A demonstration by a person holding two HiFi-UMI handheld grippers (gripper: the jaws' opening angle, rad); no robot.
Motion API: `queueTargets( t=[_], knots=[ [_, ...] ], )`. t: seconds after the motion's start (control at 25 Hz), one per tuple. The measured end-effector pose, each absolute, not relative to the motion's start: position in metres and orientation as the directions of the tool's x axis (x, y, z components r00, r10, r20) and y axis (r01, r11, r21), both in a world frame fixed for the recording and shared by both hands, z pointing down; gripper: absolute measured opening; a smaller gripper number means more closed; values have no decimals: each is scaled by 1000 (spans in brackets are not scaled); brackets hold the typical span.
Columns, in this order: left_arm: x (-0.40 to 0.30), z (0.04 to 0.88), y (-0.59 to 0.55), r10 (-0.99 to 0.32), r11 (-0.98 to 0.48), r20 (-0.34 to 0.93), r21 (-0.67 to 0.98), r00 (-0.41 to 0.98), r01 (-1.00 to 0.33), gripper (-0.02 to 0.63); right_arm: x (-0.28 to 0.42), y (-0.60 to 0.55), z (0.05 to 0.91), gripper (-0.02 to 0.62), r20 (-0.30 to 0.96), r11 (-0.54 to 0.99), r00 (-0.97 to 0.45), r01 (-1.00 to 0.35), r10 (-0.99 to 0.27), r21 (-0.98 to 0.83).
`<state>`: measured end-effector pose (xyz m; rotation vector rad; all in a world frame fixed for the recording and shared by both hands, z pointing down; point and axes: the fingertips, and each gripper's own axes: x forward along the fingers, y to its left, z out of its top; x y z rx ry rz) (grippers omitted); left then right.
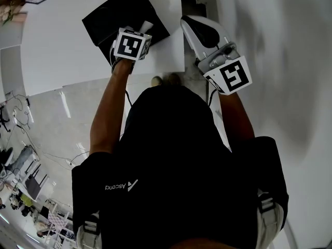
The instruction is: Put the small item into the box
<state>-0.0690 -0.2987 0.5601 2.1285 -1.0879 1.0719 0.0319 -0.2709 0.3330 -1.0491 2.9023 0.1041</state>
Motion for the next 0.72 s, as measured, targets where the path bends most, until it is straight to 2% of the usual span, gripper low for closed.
queueTargets(
  t=[0.72],
  knots=[
    [-64, 517, -292, -514, -531, 766, 69, 386, -845, 170, 29, -260, 333, 2, -63, 774, -774, -632, -630, 35]
  ],
)
